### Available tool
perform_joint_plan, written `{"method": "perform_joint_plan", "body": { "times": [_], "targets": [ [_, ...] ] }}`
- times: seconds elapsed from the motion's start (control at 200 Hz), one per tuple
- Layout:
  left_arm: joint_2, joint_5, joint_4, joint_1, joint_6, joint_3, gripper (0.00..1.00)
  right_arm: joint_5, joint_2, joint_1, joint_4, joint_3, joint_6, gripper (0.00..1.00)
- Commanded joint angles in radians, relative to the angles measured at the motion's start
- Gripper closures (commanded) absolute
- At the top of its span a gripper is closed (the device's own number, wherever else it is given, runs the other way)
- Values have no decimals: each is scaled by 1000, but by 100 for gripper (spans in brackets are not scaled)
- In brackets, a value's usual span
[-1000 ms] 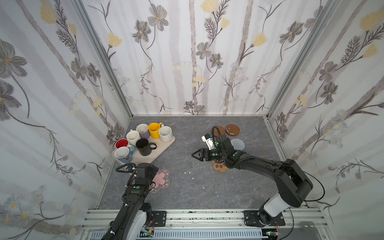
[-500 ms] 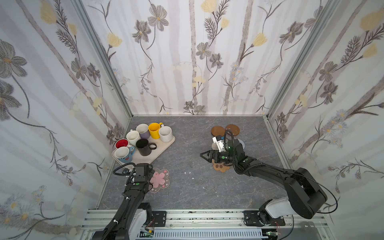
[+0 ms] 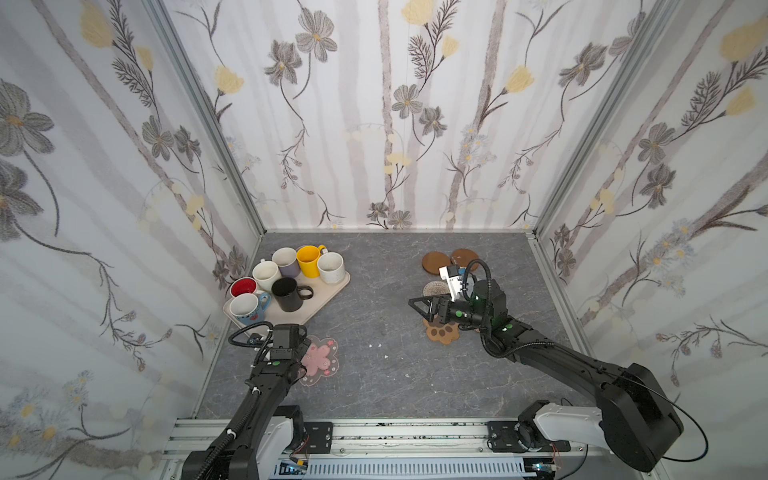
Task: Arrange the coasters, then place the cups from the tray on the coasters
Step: 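Push the pink flower-shaped coaster with the left gripper away from the robot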
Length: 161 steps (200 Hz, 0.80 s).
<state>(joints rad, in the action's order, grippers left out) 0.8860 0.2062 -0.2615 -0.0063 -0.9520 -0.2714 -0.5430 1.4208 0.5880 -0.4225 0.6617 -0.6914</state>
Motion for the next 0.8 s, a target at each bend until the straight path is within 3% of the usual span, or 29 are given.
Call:
{"method": "perform_joint_plan", "body": {
  "times": [0.0, 0.51, 0.799],
  "targets": [
    [-18, -24, -49, -22, -31, 20, 12, 5, -4, 0, -51, -2, -4, 4],
    [-4, -21, -51, -168, -92, 17, 13, 5, -8, 0, -55, -5, -6, 5],
    [50, 15, -50, -329, -165, -9, 14, 5, 1, -2, -55, -5, -4, 5]
  ]
}}
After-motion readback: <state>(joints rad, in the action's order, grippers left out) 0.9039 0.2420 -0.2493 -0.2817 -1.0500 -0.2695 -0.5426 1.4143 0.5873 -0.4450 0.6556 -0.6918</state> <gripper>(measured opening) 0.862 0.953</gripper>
